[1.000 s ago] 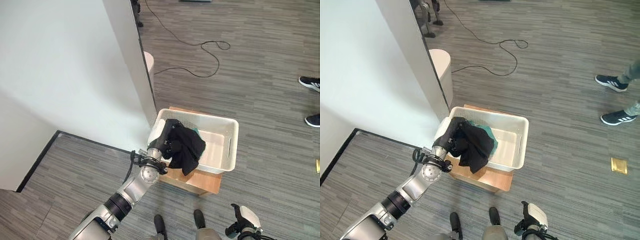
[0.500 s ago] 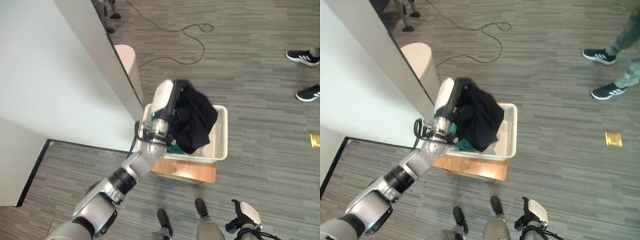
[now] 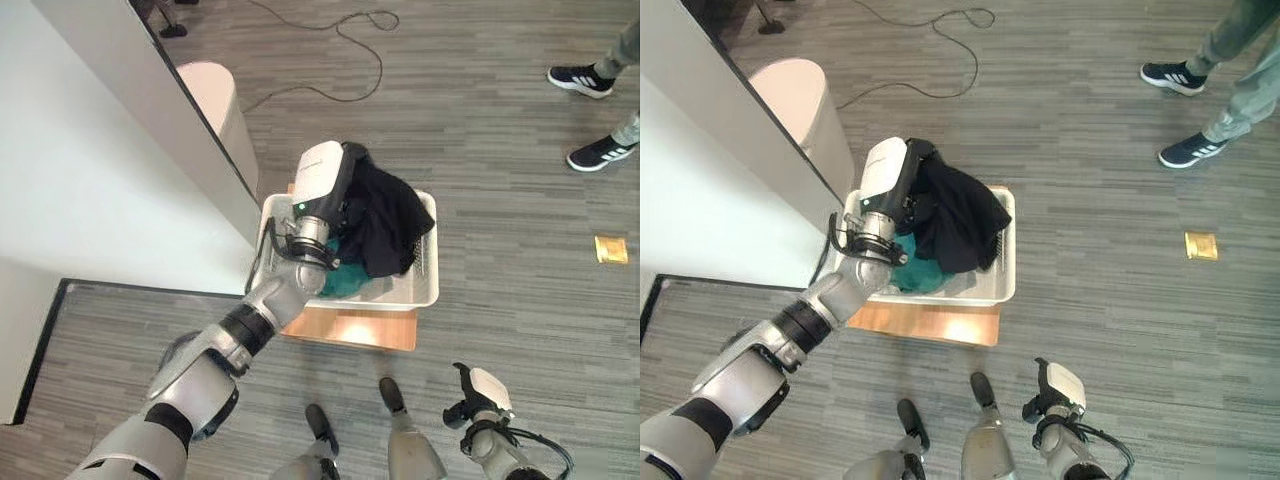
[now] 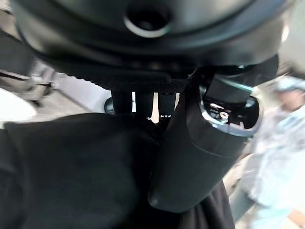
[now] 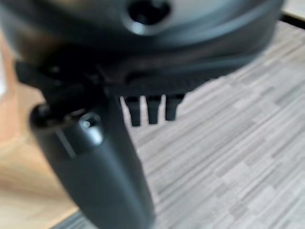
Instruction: Pick up bed clothes into laundry basket.
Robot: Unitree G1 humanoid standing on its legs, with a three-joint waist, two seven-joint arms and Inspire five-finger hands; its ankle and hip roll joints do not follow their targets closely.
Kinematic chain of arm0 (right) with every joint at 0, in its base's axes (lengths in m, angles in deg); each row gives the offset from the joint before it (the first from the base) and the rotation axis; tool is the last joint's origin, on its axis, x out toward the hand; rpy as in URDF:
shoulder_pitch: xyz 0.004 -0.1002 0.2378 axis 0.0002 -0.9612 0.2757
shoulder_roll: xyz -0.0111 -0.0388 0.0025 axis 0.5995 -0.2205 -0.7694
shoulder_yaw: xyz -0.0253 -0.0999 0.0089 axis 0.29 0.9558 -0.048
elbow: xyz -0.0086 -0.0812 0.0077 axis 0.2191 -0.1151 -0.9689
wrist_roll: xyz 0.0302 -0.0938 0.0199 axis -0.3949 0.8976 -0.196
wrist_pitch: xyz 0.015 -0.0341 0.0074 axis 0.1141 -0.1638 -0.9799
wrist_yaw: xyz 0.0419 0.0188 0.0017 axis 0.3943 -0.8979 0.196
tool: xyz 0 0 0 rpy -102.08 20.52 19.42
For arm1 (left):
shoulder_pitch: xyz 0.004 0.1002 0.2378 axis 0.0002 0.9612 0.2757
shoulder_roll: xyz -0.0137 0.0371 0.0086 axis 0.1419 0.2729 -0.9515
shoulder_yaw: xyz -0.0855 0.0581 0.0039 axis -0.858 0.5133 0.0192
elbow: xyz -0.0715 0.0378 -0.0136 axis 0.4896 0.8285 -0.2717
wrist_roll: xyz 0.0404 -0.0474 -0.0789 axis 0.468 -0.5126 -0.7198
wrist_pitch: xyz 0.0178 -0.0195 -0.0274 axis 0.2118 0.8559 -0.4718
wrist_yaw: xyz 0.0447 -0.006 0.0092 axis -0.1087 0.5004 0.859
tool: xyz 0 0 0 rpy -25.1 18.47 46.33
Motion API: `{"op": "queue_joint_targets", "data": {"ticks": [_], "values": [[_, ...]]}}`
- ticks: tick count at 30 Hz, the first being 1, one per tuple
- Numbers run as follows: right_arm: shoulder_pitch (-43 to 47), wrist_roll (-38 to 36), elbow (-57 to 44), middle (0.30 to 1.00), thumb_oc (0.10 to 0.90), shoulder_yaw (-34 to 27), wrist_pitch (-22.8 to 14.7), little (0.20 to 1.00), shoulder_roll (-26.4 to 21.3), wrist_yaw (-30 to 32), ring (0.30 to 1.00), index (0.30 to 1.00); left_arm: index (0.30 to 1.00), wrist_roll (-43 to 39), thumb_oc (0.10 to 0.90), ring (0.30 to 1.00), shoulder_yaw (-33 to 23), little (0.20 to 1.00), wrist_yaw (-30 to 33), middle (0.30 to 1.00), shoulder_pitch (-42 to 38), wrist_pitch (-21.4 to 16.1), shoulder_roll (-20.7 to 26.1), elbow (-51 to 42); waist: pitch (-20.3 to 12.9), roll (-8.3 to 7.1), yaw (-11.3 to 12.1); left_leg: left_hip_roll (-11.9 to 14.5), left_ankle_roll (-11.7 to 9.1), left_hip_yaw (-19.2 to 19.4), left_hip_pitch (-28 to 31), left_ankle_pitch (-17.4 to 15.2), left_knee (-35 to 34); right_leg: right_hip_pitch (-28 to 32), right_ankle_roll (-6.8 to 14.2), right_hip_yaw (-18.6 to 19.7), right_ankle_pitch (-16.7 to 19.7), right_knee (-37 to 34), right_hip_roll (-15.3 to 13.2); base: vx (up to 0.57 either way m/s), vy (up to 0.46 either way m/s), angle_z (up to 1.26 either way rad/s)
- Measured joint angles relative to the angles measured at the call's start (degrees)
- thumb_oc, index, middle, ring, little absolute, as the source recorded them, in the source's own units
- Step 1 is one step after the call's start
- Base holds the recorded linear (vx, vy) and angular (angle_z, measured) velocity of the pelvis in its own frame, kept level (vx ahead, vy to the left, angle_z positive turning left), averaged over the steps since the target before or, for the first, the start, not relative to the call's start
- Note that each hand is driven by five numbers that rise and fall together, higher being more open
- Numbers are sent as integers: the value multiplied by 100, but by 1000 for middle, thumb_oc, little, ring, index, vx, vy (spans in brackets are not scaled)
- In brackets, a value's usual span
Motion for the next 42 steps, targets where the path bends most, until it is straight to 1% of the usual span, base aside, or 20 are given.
{"op": "queue_joint_targets", "data": {"ticks": [1, 2, 3, 4, 7, 8, 9, 12, 16, 18, 27, 31, 37, 39, 42], "values": [[-54, -30, -21, 900, 800, -7, 1, 900, 13, 13, 900, 900, 300, 162, 400, 300, -75, 300, -23, 300, 233, -4, -119, 57, 47, -84, 104, 12, -2, -12, -92, 2, 20, -44, 9, -32, -11, 40, 9, -85, -57, -11], [-113, -76, -10, 900, 800, 28, -16, 900, 6, 85, 900, 900, 300, 411, 400, 300, -167, 300, 82, 300, 315, -24, -181, 52, 50, -87, 130, 23, -38, -36, -35, 30, 7, -48, 1, -84, -2, 19, 13, -26, -25, 8], [-98, -84, 26, 900, 800, 51, -27, 900, 8, 87, 900, 900, 300, 488, 400, 300, -120, 300, 33, 300, 399, 23, -260, 125, 60, -99, 132, 37, -33, -124, -128, 33, 5, -87, -2, -195, 0, -2, 24, -13, -15, 18], [-107, -108, 27, 900, 800, 56, -27, 900, 14, 87, 900, 900, 300, 508, 400, 300, -104, 300, 16, 300, 443, 37, -293, 175, 72, -118, 138, 48, -34, -167, -174, 37, 4, -123, -8, -223, 4, -2, 34, -13, -15, 27], [75, -171, -1, 900, 800, 53, -120, 900, 63, 141, 900, 900, 300, 630, 400, 300, -41, 300, 8, 300, 774, 124, -272, 543, 261, -422, 161, 46, -39, -228, -225, 68, 5, -144, -22, -293, 15, -3, 27, -27, -17, 13], [79, -207, 4, 900, 800, 47, -125, 900, 81, 146, 900, 900, 300, 748, 400, 300, -58, 300, 28, 300, 946, 125, -272, 501, 281, -455, 207, 47, -39, -292, -250, 68, 5, -138, -22, -380, 14, -2, 25, -38, -43, 22], [72, -232, 9, 900, 800, 46, -125, 900, 86, 146, 900, 900, 900, 836, 800, 900, -57, 900, 36, 900, 1084, 123, -294, 494, 289, -468, 292, 50, -39, -311, -259, 68, 5, -134, -22, -421, 14, -3, 27, -26, -33, 18], [120, -257, 5, 900, 800, 47, -140, 900, 98, 150, 900, 900, 900, 903, 800, 900, -62, 900, 39, 900, 1308, 123, -324, 485, 301, -489, 351, 51, -39, -365, -275, 70, 5, -115, -22, -512, 13, -4, 26, -14, -38, 14], [164, -261, 12, 900, 800, 48, -195, 900, 126, 186, 900, 900, 900, 918, 800, 900, -62, 900, 46, 900, 1377, 121, -368, 342, 305, -496, 483, 48, -41, -457, -273, 91, 5, -77, -22, -573, 13, -3, 22, -8, -35, 9], [161, -263, 19, 900, 800, 52, -236, 900, 143, 187, 900, 900, 900, 918, 800, 900, -64, 900, 46, 900, 1438, 119, -315, 89, 305, -496, 484, 53, -46, -521, -268, 115, 5, -30, -22, -660, 13, -3, 24, -2, -33, 18], [120, -273, 48, 900, 800, 46, -236, 900, 169, 193, 900, 900, 900, 886, 800, 900, -84, 900, 59, 900, 1492, 4, -223, -881, 305, -503, 565, 53, -45, -616, -36, 129, 5, 252, -21, -753, 12, -4, 22, 15, -32, 6], [118, -272, 53, 900, 800, 46, -238, 900, 221, 182, 900, 900, 900, 816, 800, 900, -119, 900, 59, 900, 1512, -158, -247, -1231, 303, -507, 581, 52, -44, -627, 68, 130, 4, 360, -21, -770, 12, -4, 21, 6, -6, 1], [101, -270, 74, 900, 800, 47, -234, 900, 308, 68, 900, 900, 900, 504, 800, 900, -205, 900, 44, 900, 1571, -341, -298, -1704, 281, -514, 590, 52, -46, -657, 258, 133, 4, 575, -21, -809, 9, -4, 17, 34, -24, 3], [84, -270, 80, 900, 800, 48, -229, 900, 311, 56, 900, 900, 900, 442, 800, 900, -204, 900, 26, 900, 1591, -356, -308, -1769, 226, -522, 621, 51, -46, -703, 336, 133, 3, 664, -25, -825, -3, -5, 17, 56, -19, 5], [25, -253, 179, 900, 800, 55, -222, 900, 344, -34, 900, 900, 900, 317, 800, 900, -205, 900, 3, 900, 1624, -370, -306, -1770, -37, -546, 625, 51, -47, -745, 382, 134, 3, 720, -28, -855, -9, -6, 18, 45, -19, 6]]}}
